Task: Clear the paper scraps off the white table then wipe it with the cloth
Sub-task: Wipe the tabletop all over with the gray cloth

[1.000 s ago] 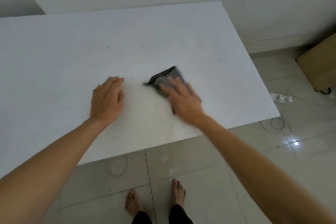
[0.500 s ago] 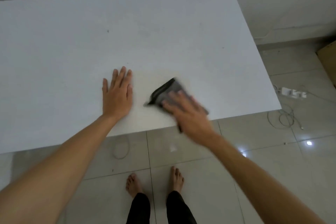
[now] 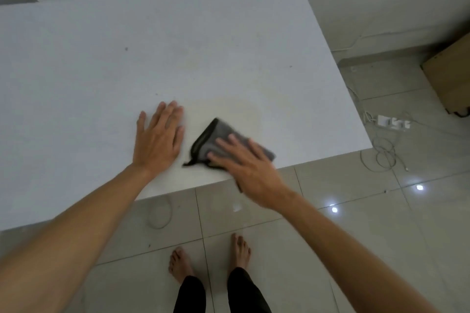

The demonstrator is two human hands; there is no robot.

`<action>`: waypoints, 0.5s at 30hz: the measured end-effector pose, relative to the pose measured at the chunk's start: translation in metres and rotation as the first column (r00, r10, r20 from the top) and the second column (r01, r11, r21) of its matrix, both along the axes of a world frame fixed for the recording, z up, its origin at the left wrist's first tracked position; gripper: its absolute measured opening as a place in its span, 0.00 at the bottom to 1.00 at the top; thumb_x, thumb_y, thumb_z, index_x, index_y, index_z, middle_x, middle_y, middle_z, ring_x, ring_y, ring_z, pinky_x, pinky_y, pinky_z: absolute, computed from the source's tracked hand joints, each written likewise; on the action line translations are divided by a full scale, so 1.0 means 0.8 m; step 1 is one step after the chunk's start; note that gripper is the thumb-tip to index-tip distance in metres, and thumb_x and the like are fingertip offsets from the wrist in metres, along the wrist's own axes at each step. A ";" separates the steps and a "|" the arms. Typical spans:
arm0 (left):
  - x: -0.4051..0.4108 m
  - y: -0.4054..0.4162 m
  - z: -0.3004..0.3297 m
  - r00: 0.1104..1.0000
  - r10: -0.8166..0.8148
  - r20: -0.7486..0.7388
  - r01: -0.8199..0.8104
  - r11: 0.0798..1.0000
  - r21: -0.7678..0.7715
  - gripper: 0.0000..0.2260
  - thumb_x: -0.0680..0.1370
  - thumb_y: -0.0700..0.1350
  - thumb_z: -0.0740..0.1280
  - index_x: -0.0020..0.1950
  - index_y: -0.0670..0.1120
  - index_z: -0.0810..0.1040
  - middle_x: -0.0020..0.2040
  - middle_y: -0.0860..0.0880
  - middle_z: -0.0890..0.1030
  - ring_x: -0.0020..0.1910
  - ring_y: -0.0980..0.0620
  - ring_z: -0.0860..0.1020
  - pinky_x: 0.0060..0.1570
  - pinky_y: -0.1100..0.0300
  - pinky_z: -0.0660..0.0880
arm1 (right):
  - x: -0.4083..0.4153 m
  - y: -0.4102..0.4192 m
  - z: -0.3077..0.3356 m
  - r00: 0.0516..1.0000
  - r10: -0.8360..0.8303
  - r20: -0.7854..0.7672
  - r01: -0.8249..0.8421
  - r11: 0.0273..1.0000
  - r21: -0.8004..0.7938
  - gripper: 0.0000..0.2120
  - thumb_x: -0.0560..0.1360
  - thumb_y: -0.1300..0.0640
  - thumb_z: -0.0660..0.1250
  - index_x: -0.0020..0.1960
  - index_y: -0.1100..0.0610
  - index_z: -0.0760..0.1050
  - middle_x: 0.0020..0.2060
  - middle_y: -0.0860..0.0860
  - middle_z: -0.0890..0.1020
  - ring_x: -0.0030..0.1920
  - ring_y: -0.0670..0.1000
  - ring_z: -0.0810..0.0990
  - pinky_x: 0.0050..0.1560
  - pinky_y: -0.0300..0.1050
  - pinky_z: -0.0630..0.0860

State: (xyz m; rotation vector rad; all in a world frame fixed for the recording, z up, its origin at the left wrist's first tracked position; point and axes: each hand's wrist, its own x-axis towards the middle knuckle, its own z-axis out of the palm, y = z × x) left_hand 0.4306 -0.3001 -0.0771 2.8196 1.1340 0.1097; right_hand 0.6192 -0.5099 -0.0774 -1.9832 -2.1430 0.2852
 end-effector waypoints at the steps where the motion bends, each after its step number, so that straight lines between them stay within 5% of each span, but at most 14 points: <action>1: 0.010 -0.005 0.002 0.999 -0.037 0.018 0.037 0.999 -0.006 0.24 0.84 0.52 0.48 0.77 0.45 0.66 0.78 0.47 0.65 0.78 0.46 0.62 0.73 0.37 0.58 | 0.023 -0.005 0.001 0.996 -0.089 0.010 0.089 0.996 -0.008 0.38 0.75 0.63 0.53 0.83 0.43 0.53 0.83 0.46 0.50 0.83 0.51 0.41 0.81 0.60 0.42; 5: 0.066 -0.038 0.007 0.991 -0.064 0.120 0.071 0.996 -0.053 0.23 0.85 0.52 0.49 0.77 0.47 0.66 0.78 0.48 0.66 0.79 0.48 0.61 0.74 0.39 0.57 | 0.141 -0.040 0.014 0.868 -0.497 0.022 0.497 0.867 -0.039 0.32 0.81 0.61 0.49 0.83 0.44 0.54 0.83 0.47 0.52 0.83 0.53 0.44 0.81 0.61 0.45; 9: 0.131 -0.065 0.015 0.975 -0.054 0.214 0.078 0.991 -0.108 0.22 0.85 0.52 0.49 0.77 0.47 0.66 0.78 0.49 0.66 0.79 0.49 0.59 0.75 0.41 0.55 | 0.198 -0.044 0.031 0.761 -0.641 -0.102 0.646 0.763 0.024 0.30 0.80 0.64 0.52 0.80 0.49 0.63 0.81 0.51 0.60 0.82 0.57 0.52 0.79 0.65 0.56; 11: 0.162 -0.075 0.019 0.962 -0.018 0.274 0.060 0.987 -0.146 0.21 0.85 0.52 0.49 0.76 0.48 0.66 0.78 0.49 0.66 0.79 0.50 0.59 0.75 0.41 0.55 | 0.175 -0.034 0.033 0.855 -0.494 -0.157 0.511 0.855 0.090 0.30 0.79 0.68 0.54 0.78 0.53 0.67 0.80 0.54 0.63 0.82 0.56 0.54 0.79 0.61 0.58; 13: 0.185 -0.078 0.020 0.948 0.029 0.316 0.031 0.983 -0.182 0.20 0.86 0.50 0.50 0.76 0.48 0.66 0.78 0.49 0.66 0.79 0.50 0.59 0.75 0.42 0.56 | 0.138 -0.033 0.025 0.978 -0.167 -0.121 0.176 0.983 0.060 0.30 0.80 0.69 0.55 0.79 0.51 0.65 0.81 0.53 0.61 0.83 0.52 0.50 0.82 0.55 0.52; 15: 0.198 -0.073 0.017 0.947 0.041 0.317 0.020 0.982 -0.188 0.19 0.86 0.49 0.51 0.75 0.47 0.67 0.77 0.49 0.67 0.79 0.49 0.60 0.75 0.42 0.57 | 0.135 -0.037 0.011 0.999 0.035 -0.030 -0.035 0.999 0.002 0.35 0.79 0.69 0.58 0.81 0.46 0.60 0.82 0.49 0.56 0.83 0.52 0.46 0.82 0.54 0.46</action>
